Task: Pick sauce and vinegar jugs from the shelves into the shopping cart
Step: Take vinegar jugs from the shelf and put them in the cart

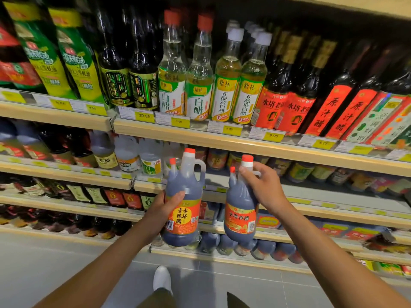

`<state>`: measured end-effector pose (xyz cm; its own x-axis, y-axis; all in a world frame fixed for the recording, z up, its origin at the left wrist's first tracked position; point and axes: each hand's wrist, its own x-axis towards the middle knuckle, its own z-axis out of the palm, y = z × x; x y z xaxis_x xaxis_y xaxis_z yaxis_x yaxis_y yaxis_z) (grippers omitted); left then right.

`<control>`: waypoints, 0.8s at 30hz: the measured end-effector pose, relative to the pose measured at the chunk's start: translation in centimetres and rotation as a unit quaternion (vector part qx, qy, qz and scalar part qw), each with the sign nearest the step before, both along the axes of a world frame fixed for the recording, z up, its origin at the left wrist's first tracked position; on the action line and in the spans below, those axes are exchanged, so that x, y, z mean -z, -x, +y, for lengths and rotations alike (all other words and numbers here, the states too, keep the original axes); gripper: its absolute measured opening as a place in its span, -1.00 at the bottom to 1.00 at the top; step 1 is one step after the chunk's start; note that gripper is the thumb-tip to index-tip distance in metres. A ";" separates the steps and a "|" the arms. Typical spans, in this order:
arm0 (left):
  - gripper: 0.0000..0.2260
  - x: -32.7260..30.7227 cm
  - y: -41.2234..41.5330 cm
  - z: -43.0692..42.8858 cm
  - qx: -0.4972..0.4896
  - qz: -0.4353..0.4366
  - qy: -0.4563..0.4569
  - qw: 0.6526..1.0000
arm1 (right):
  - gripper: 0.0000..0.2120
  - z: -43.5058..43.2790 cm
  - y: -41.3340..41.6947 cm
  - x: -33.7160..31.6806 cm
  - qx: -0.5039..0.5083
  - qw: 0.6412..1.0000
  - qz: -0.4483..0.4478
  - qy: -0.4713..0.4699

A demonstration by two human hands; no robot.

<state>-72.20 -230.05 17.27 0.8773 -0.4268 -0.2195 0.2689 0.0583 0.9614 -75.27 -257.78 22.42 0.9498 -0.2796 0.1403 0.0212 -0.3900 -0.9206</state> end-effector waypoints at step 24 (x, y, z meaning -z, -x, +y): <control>-0.08 2.1 -3.3 1.7 -0.068 0.017 0.001 0.998 | -0.80 -1.7 -5.1 4.5 -0.075 0.923 -0.073 0.369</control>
<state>-68.94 -228.37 15.20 0.9191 -0.3054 -0.2490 0.2907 0.0989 0.9517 -70.15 -259.43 17.87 0.9259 0.0775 0.3697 0.2294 -0.8929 -0.3875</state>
